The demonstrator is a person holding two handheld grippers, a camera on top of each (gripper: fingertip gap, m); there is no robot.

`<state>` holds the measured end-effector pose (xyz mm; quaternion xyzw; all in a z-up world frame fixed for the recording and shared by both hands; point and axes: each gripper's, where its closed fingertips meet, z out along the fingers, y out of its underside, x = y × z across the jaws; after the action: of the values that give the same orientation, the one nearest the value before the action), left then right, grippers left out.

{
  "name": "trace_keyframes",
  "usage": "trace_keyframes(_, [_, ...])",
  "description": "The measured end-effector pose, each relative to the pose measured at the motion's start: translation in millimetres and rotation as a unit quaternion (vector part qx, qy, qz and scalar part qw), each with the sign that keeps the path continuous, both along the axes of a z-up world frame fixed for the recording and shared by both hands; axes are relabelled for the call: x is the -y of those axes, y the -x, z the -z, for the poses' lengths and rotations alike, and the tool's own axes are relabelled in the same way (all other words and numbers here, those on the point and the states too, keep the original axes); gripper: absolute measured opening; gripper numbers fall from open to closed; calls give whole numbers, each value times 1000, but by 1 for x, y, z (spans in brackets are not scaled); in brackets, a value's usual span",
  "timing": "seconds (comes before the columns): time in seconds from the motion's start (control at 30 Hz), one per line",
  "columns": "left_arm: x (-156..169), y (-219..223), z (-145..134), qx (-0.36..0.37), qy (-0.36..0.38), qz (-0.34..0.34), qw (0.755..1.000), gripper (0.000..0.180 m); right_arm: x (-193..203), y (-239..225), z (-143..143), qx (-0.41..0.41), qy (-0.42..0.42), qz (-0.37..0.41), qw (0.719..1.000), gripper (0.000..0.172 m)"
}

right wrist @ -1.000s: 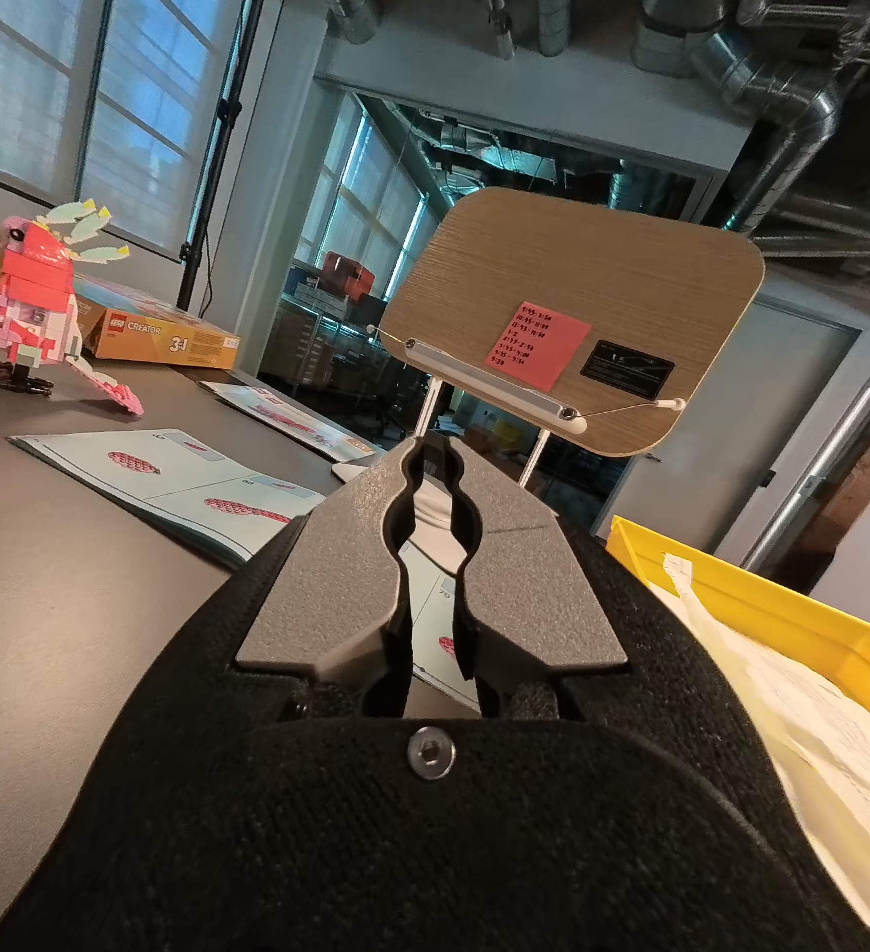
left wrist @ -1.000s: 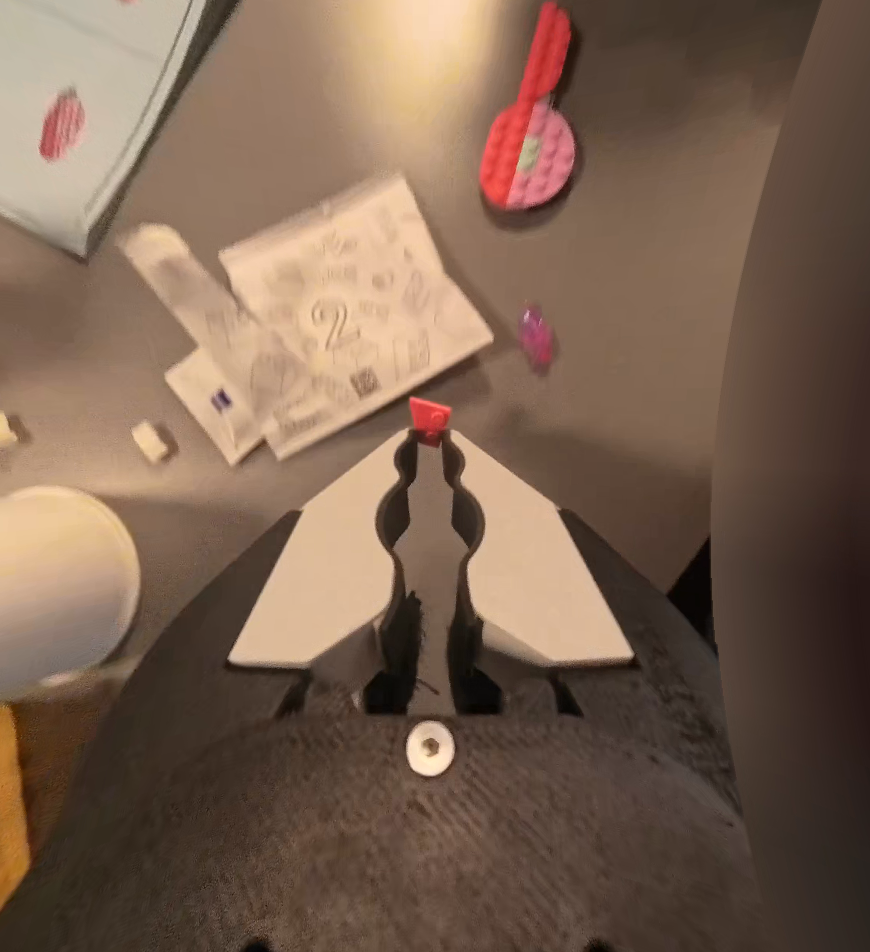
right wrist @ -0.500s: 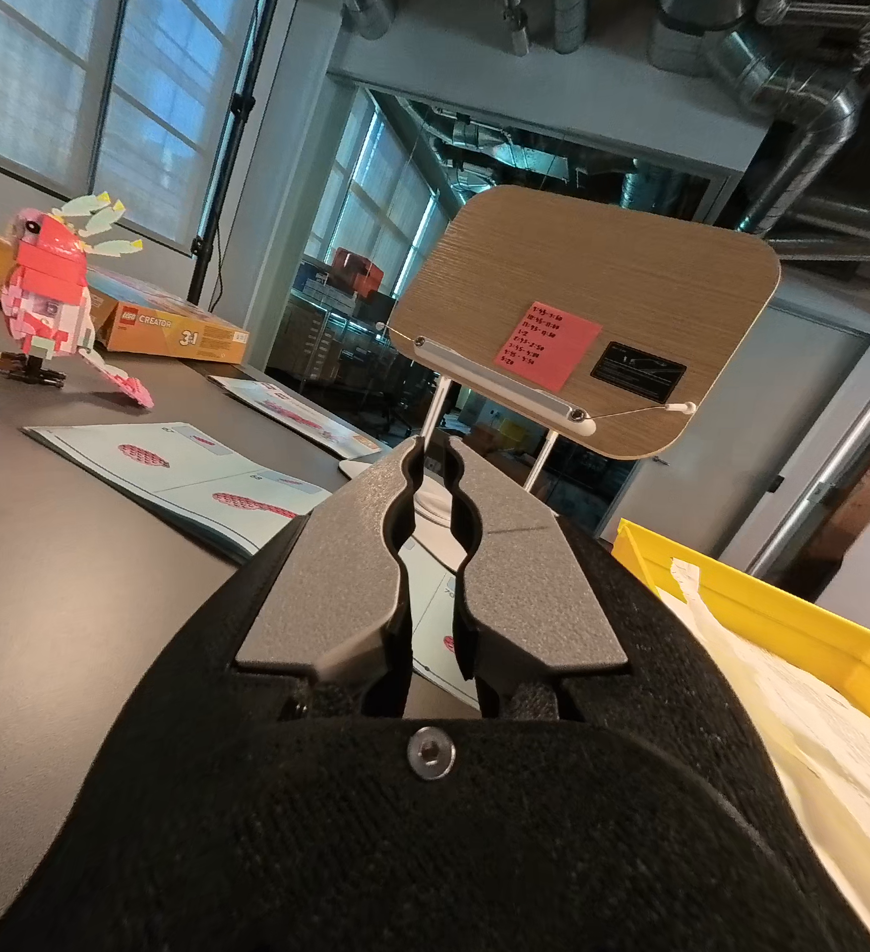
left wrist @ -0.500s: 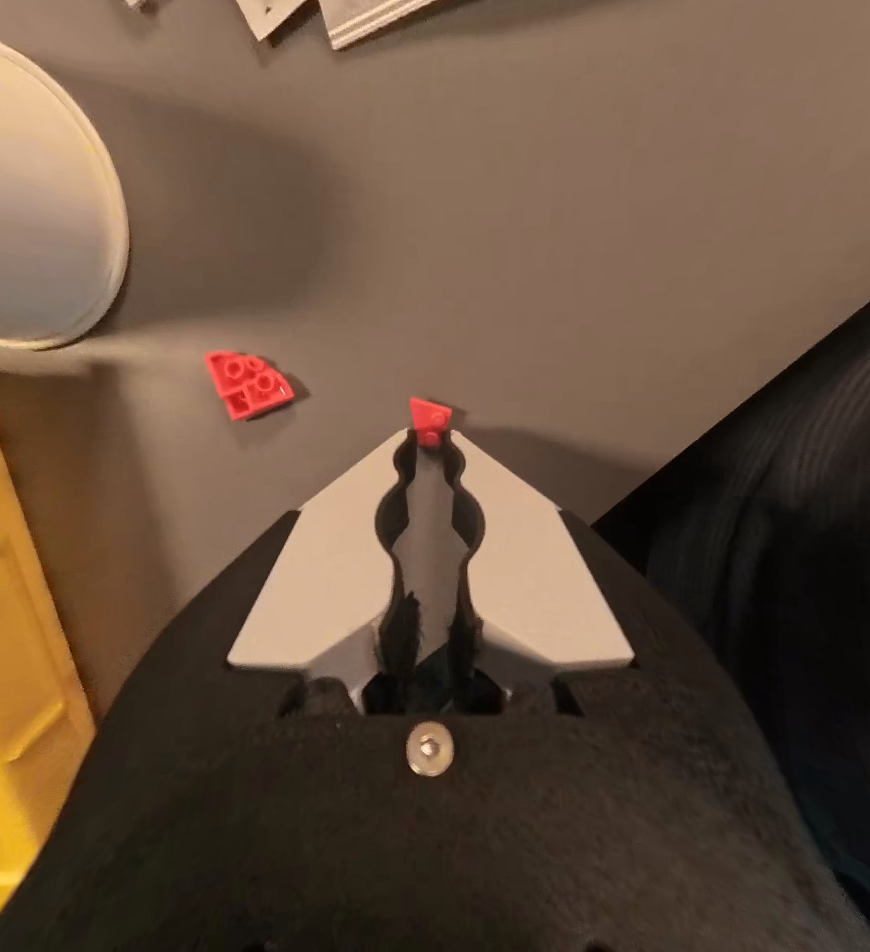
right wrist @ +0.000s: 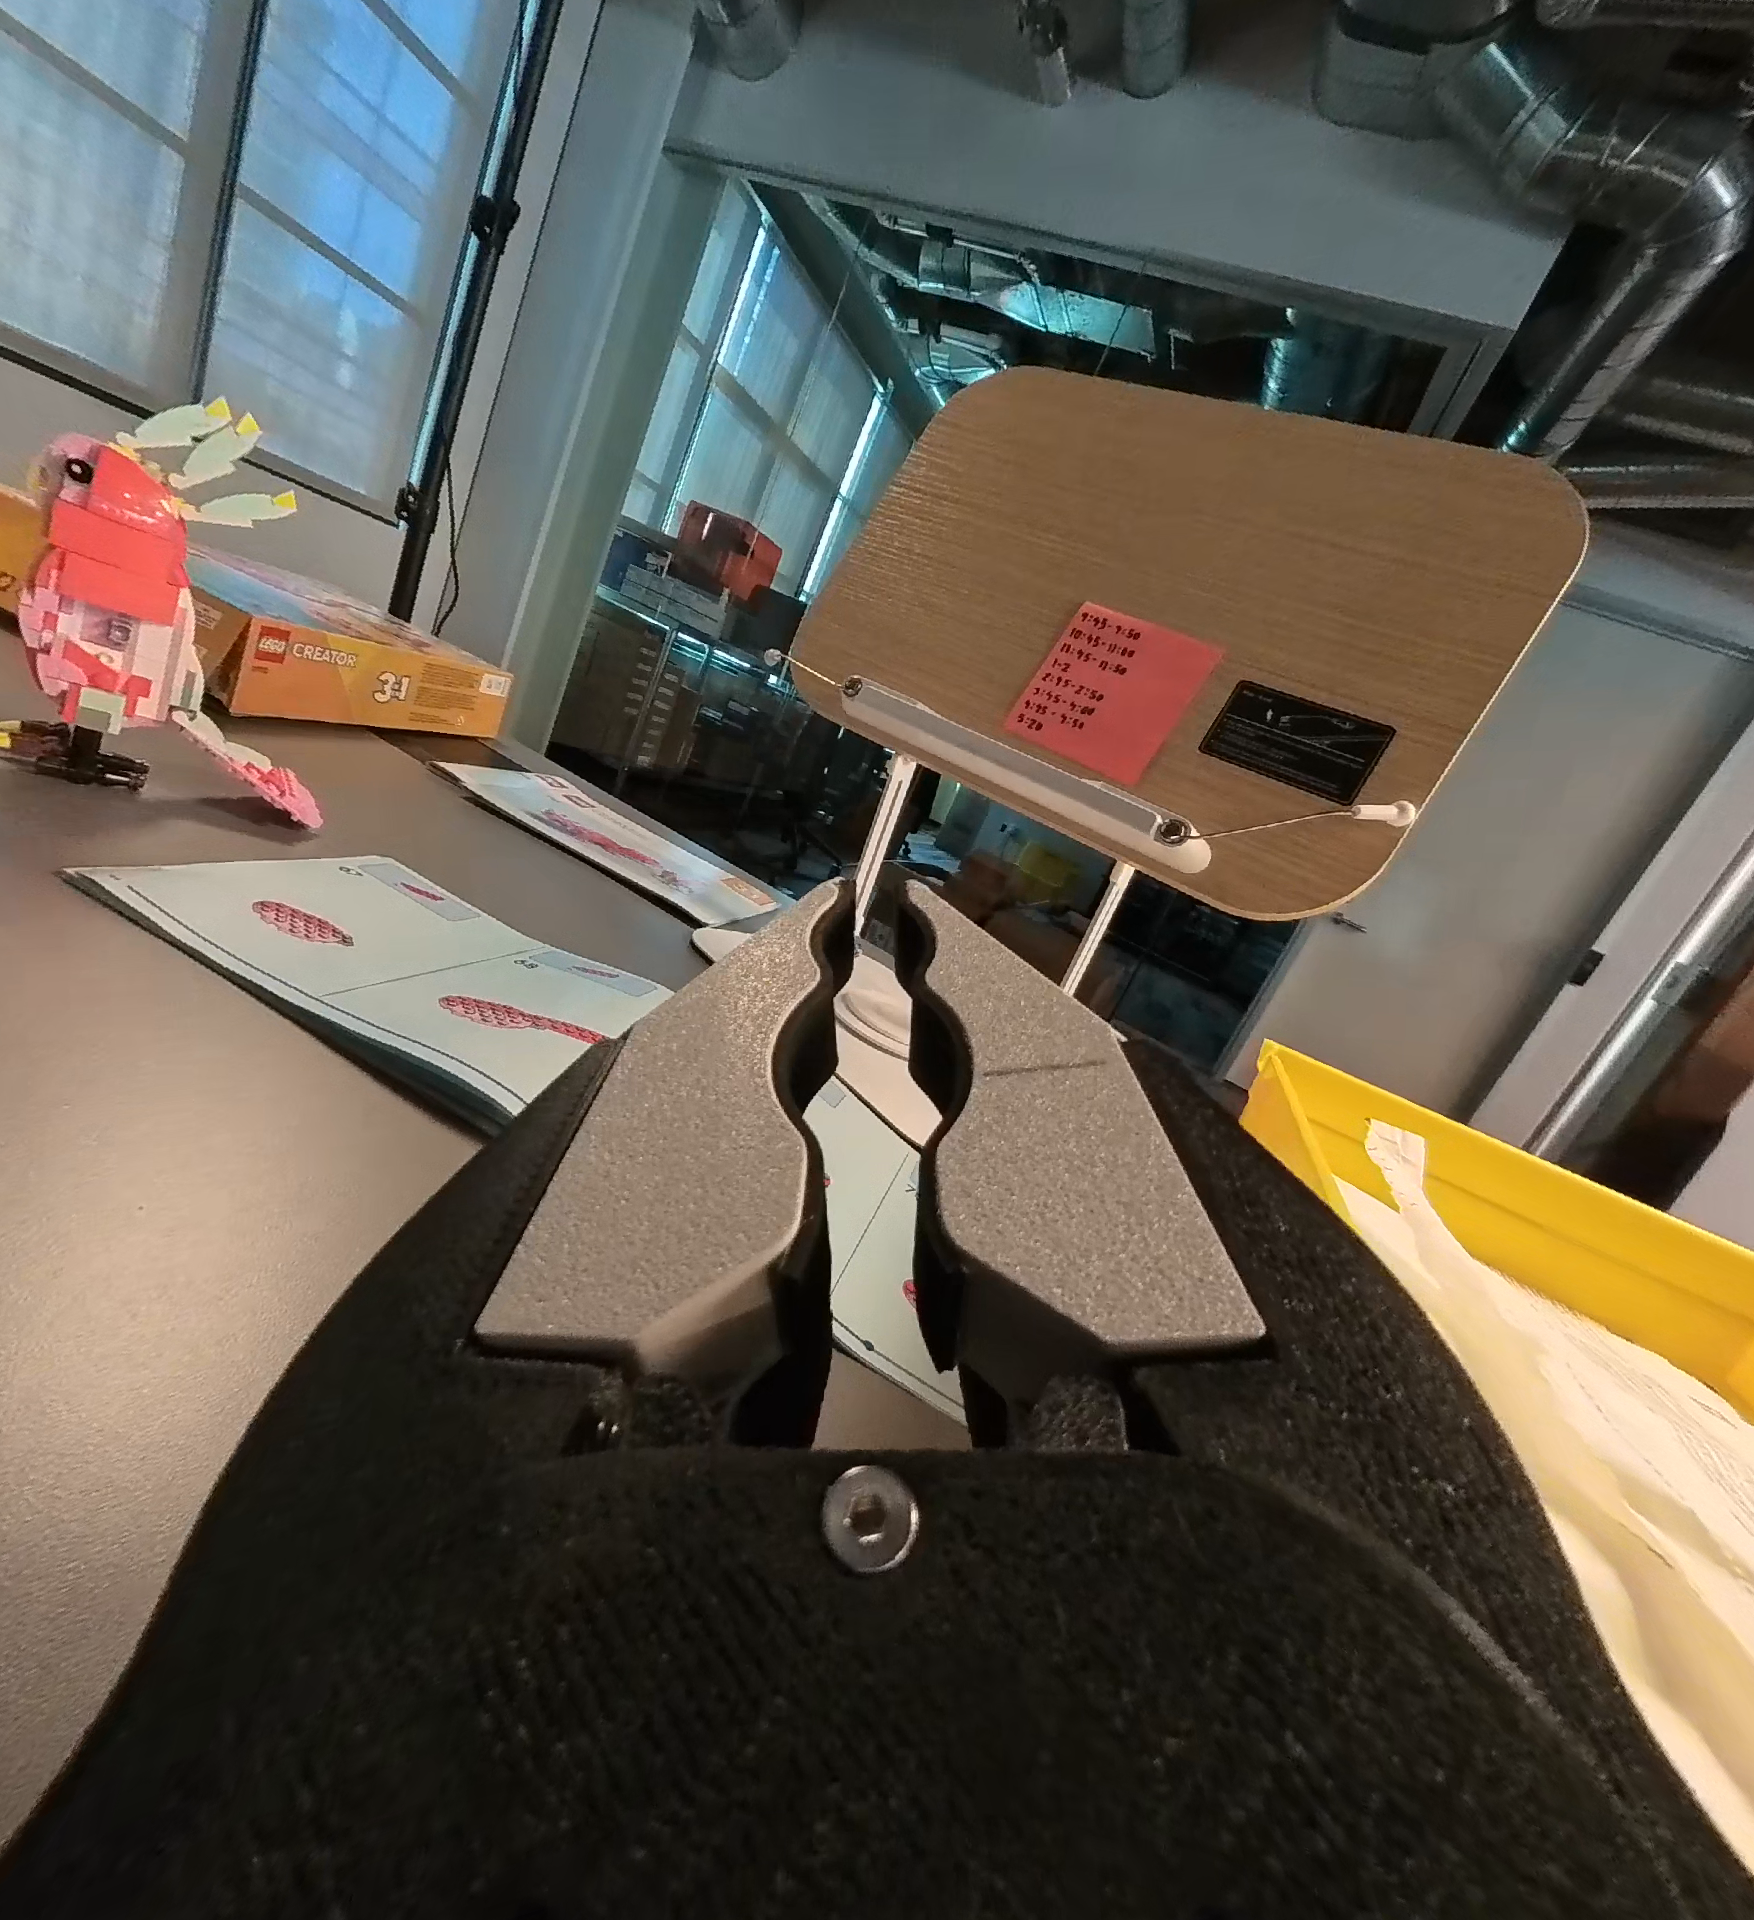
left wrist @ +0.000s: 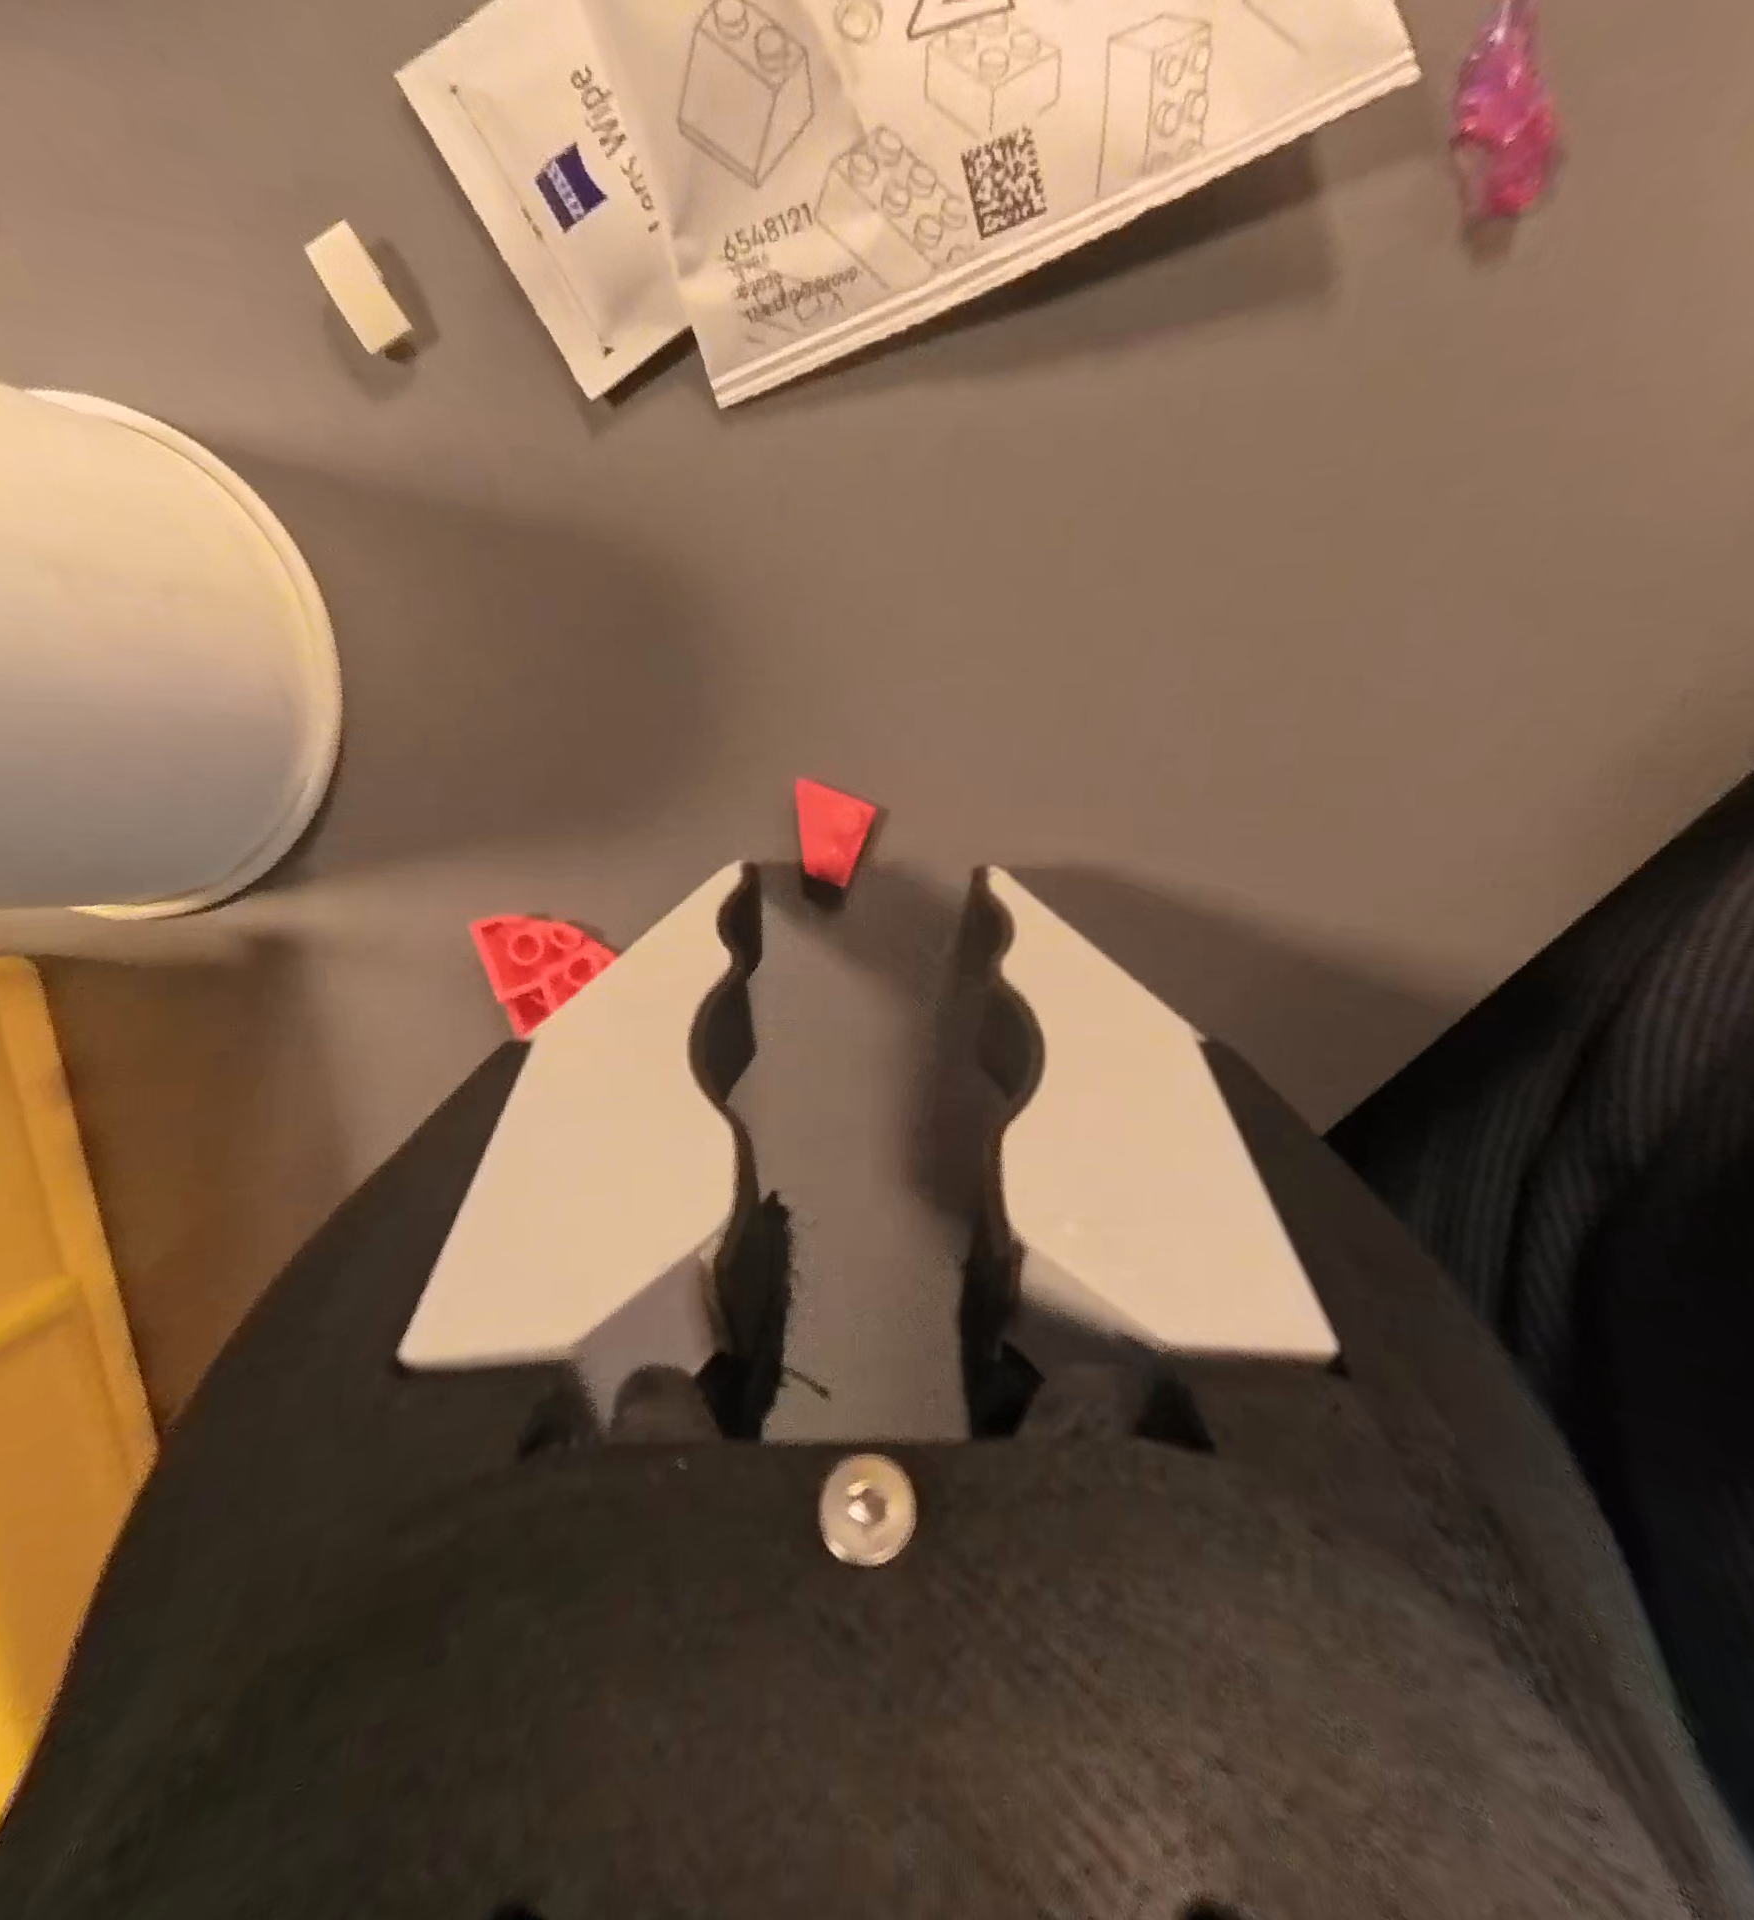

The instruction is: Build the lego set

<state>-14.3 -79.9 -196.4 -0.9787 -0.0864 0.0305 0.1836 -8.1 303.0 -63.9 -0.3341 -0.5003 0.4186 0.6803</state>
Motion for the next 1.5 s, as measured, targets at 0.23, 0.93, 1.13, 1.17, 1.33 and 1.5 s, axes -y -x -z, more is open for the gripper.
trace_keyframes(0.23, [5,1,-1,-11,-1,6,1000,34,0,0,0,0,-1,0,1000,5])
trace_keyframes(0.93, [-3,1,0,4,-17,3,1000,27,0,0,0,0,-1,-2,1000,5])
trace_keyframes(1.13, [-3,1,0,6,-18,1,1000,27,1,0,0,1,-1,-3,1000,5])
trace_keyframes(1.17, [-3,1,0,6,-18,0,1000,27,1,0,0,1,-1,-3,1000,5])
trace_keyframes(1.33, [-2,1,0,7,-20,-2,1000,27,1,0,0,1,1,-3,1000,5])
trace_keyframes(1.5, [0,4,0,8,-24,-5,1000,29,0,0,0,1,4,-3,1000,5])
